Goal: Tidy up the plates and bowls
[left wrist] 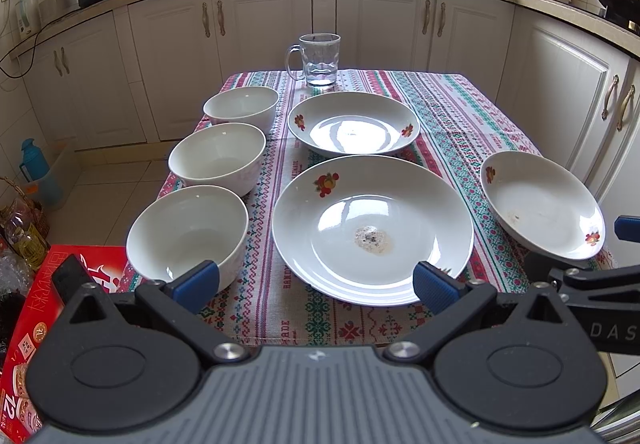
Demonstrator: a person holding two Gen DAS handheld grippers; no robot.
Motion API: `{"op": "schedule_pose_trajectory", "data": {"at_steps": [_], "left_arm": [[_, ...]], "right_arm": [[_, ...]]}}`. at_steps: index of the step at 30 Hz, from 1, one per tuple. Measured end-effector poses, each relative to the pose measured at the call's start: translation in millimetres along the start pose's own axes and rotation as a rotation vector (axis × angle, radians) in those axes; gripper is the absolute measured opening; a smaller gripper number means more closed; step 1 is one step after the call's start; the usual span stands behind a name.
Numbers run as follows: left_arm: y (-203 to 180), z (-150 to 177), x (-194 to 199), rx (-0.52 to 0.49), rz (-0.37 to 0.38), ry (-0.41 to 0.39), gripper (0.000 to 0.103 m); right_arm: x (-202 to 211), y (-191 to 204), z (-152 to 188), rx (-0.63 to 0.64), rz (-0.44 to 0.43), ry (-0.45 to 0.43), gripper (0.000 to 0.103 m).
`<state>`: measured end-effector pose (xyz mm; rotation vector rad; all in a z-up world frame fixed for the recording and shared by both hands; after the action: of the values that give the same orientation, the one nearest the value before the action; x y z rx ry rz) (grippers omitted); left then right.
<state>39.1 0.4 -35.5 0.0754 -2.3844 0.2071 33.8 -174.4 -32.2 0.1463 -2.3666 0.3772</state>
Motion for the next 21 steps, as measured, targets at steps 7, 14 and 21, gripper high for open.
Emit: {"op": "schedule_pose_trajectory", "data": {"at_steps": [7,14,21], "left_arm": [[0.1,0.0,-0.2,0.0,0.0,-0.001,0.102],[0.1,0.1,-0.1,0.0,0.001,0.0,0.102],[0.3,-0.4,1.7,0.002,0.0,-0.001,0.102]], "right_arm": [[0.3,-0.1,-0.3,0.001,0.001,0.0,0.103],[0.6,-0.1,-0.4,0.001,0.001,-0.001,0.103],[-0.2,0.2,0.7,0.001,0.001,-0.001,0.103]]}}
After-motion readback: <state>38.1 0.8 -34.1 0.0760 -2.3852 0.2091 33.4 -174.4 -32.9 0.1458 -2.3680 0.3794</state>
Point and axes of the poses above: each gripper's, at about its wrist camera, not at the fingertips, and x roughly against the way its jaws point, y to its left, z to its underside, the point moved 5 cm from there along -x, roughly the way its jaws point, and after that the axes turned 12 degrees about x, right-handed, at the moved point
